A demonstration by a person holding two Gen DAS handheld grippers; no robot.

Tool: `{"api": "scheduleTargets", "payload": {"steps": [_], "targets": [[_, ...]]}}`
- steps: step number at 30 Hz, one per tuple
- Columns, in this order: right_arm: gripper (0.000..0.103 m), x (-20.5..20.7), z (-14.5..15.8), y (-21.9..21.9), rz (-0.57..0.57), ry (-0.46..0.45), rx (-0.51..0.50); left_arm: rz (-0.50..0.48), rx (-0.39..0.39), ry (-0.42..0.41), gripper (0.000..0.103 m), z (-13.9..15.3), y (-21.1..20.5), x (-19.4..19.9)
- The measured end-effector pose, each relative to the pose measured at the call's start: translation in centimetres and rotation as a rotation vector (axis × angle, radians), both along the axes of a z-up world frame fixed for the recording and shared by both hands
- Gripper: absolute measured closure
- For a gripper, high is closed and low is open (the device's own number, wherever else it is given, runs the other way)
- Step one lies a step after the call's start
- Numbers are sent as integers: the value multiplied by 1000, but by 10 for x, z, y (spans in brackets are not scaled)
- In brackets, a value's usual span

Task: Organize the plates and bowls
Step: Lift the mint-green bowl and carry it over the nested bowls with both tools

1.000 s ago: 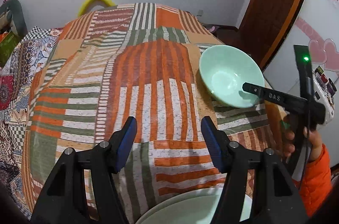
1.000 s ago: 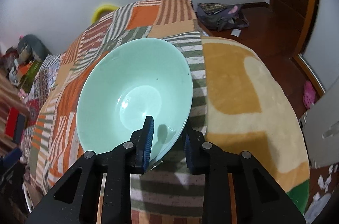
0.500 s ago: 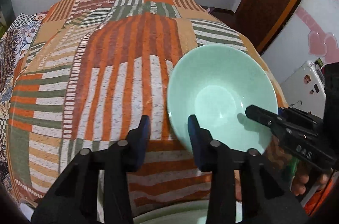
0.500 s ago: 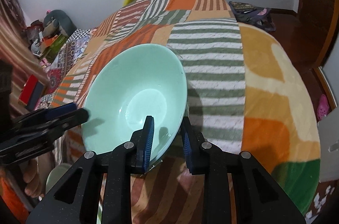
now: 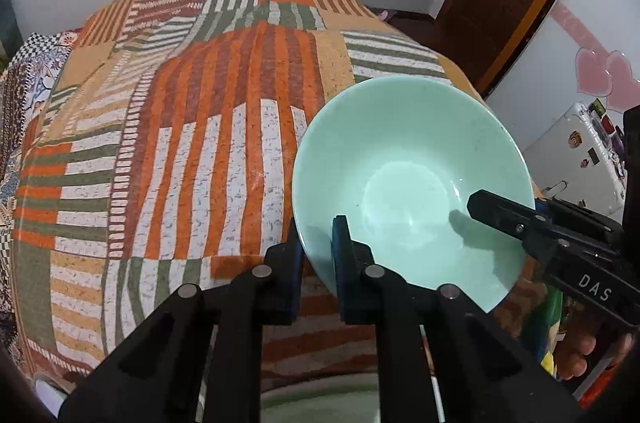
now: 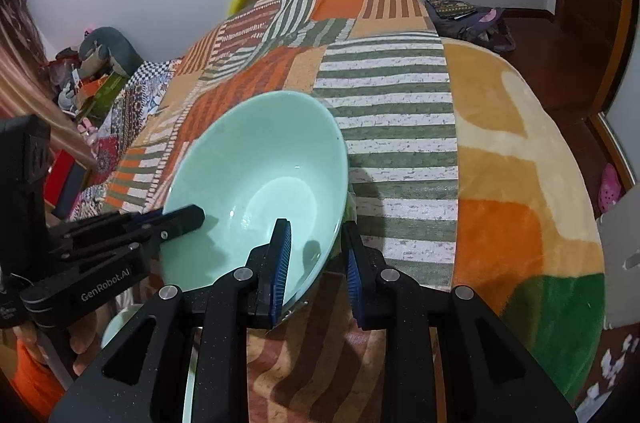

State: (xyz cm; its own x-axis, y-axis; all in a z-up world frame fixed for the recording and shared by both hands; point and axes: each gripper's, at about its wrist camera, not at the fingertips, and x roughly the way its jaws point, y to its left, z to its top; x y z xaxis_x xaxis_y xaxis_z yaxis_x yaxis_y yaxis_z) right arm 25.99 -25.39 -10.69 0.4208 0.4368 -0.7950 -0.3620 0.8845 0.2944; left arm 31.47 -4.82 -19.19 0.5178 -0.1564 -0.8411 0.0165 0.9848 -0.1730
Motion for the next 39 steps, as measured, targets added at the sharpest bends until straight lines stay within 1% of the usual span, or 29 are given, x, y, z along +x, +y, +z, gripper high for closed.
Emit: {"api": "scheduleTargets", "payload": {"steps": [8,12,15,21,27,34,39], "targets": [[80,-18,24,5,1,-53,18,8,0,-80,91,36,3,-32],[80,-29,36,9,8,-72,39,18,19,-133,91,58,7,-55],[80,-37,44,15,17,-87,44,28,16,-169,91,74,14,-75],[80,-54,56,29,37,-113,70,46,11,-216,91,97,30,-111],[80,-75,62,49,64,-124,90,69,14,-249,91,111,48,-151],[80,-94,62,74,107,-119,104,112,13,-264,91,115,75,-189],[80,-109,60,93,142,-121,99,145,14,-259,91,114,94,-214]]}}
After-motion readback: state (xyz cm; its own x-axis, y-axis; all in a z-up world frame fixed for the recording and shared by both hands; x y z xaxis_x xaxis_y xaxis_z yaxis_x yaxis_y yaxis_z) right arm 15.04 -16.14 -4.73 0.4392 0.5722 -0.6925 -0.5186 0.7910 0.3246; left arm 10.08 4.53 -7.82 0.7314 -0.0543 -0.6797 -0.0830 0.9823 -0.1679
